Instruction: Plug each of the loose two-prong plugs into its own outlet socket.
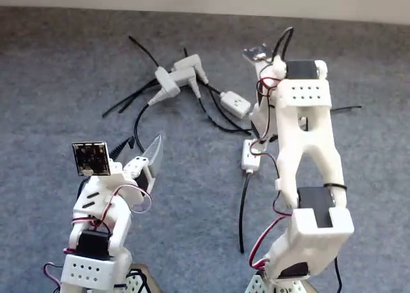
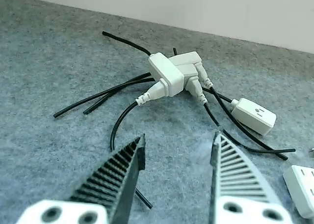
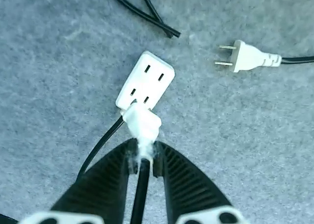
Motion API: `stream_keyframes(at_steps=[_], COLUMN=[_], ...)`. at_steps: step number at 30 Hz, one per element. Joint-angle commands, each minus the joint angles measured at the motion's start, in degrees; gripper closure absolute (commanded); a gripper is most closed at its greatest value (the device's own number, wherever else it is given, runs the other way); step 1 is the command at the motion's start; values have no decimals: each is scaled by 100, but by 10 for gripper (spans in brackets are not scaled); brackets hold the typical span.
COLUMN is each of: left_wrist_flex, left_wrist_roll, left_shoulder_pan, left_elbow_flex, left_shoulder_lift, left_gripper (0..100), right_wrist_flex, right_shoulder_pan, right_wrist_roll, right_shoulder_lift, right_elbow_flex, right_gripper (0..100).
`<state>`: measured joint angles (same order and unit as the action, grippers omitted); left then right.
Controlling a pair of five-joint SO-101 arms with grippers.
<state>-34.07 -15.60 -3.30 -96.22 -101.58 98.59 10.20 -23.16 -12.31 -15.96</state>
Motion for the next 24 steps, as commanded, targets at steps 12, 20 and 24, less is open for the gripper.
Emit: stream_keyframes(at_steps=[12,20,24], left_wrist_flex=[-26,-26,-26], left_wrist_roll=[53,53,53], left_shoulder_pan=[57,66,57], left_elbow_flex=[-92,-92,-92], left_shoulder_lift=[-13,-13,-13], left_gripper=[769,769,769], right_wrist_flex=[-13,-40,-22], right_shoulder_pan=[-75,-40,-48], right_wrist_roll=[-703,-1178,-1433], right_shoulder_lift=[-215,-268,-549], right_elbow_flex=[-716,-980,-1033], right_gripper=[993,993,993])
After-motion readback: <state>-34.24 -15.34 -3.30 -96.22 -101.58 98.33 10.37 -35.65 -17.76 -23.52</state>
